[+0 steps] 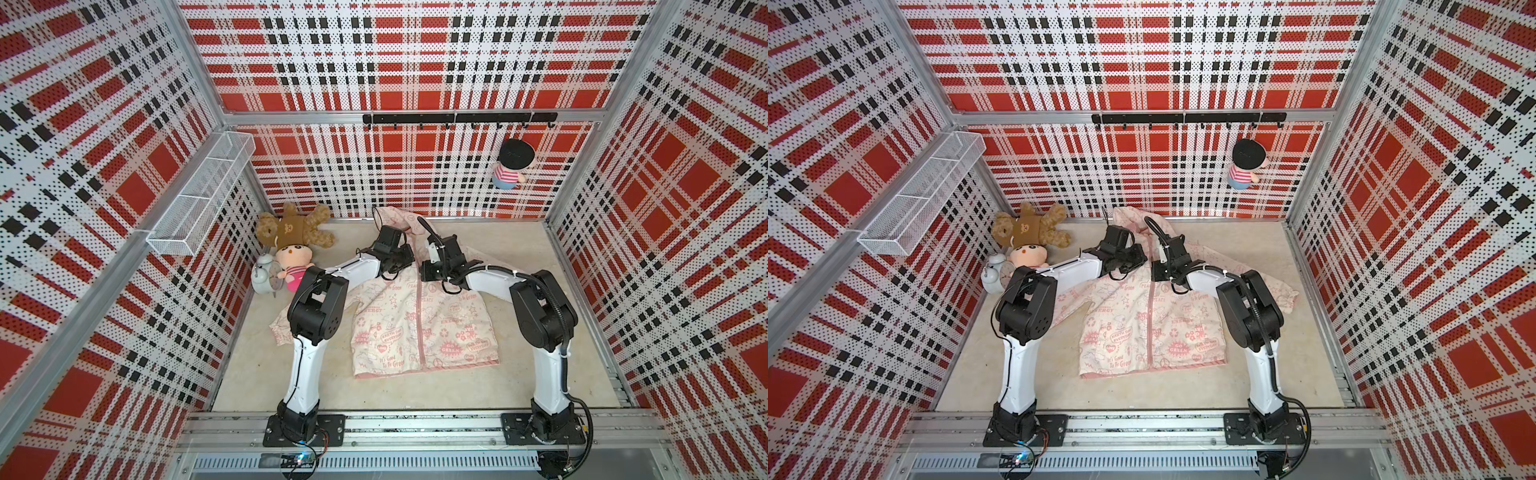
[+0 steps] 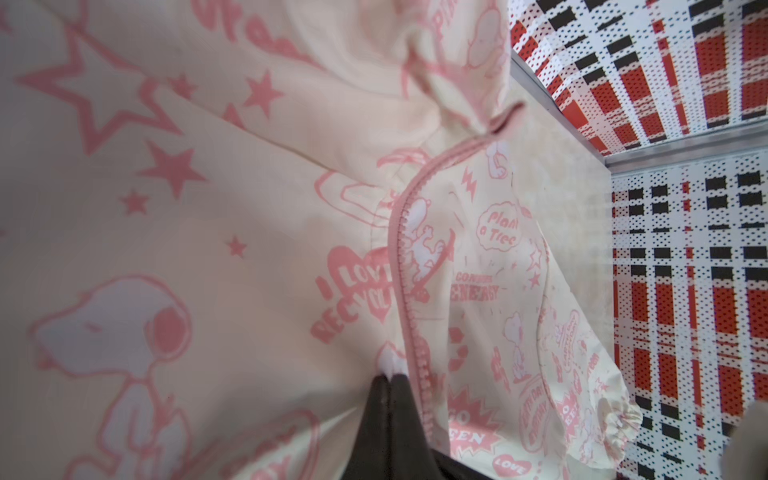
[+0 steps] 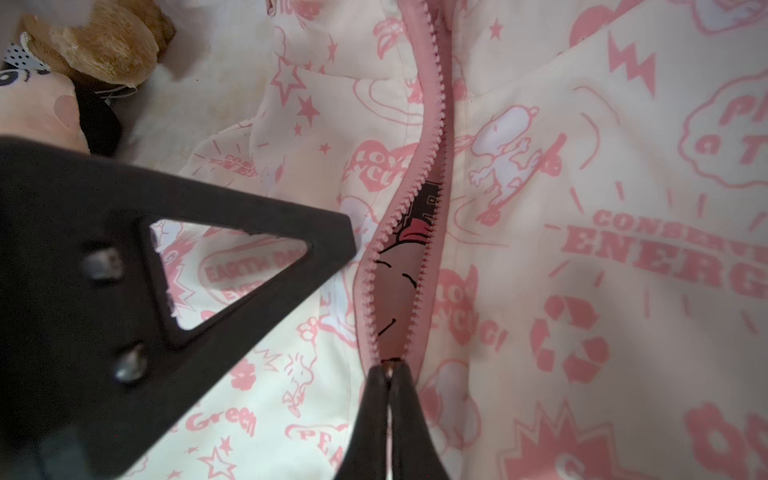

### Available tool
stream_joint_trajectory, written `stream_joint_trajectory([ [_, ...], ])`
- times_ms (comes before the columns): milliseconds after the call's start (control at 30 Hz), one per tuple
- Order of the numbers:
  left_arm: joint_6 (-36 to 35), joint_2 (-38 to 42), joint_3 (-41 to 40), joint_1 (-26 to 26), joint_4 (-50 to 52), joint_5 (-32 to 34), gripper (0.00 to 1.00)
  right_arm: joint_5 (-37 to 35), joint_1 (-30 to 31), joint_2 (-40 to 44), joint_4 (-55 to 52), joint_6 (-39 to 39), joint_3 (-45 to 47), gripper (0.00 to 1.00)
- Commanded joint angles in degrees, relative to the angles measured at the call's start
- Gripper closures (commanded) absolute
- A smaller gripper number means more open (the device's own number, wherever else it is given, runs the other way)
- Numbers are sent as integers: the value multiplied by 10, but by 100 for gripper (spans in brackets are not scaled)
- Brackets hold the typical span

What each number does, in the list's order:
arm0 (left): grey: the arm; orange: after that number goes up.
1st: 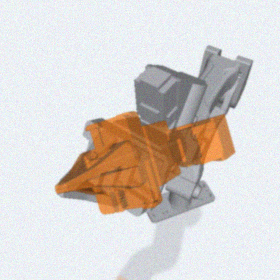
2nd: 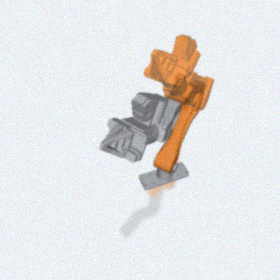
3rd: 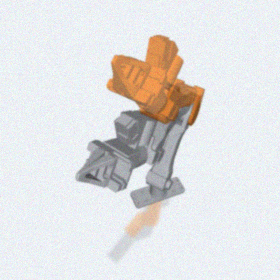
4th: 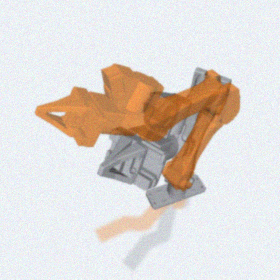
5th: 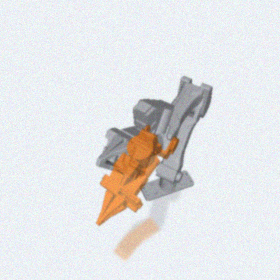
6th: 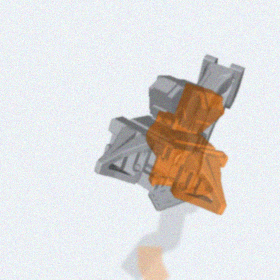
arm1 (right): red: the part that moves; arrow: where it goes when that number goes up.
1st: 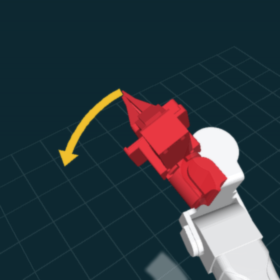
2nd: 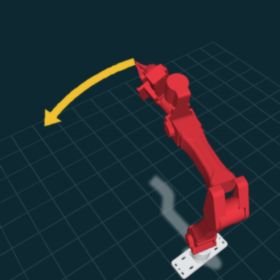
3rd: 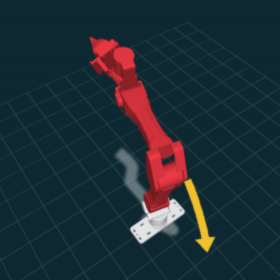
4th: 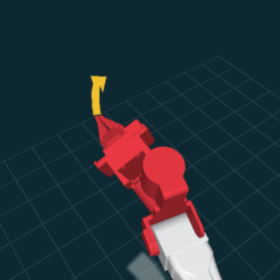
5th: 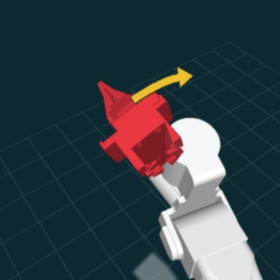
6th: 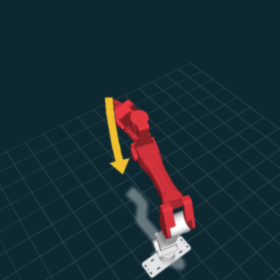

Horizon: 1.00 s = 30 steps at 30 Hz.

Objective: Unzip the jacket
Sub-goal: Unzip the zipper on the jacket.

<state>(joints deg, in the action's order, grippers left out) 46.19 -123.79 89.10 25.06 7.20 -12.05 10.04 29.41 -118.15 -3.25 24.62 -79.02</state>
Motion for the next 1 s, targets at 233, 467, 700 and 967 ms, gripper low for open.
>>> stream_joint_trajectory([
  [233,47,39,-34,-48,-106,19,100,-24,23,0,-46,41,4,100],
  [467,47,54,-39,-64,-112,25,100,-28,28,-4,-63,45,8,100],
  [700,46,61,-44,-76,-119,24,100,-21,36,2,-57,51,37,100],
  [967,43,51,-35,-80,-119,25,100,-28,57,34,-85,59,65,100],
])
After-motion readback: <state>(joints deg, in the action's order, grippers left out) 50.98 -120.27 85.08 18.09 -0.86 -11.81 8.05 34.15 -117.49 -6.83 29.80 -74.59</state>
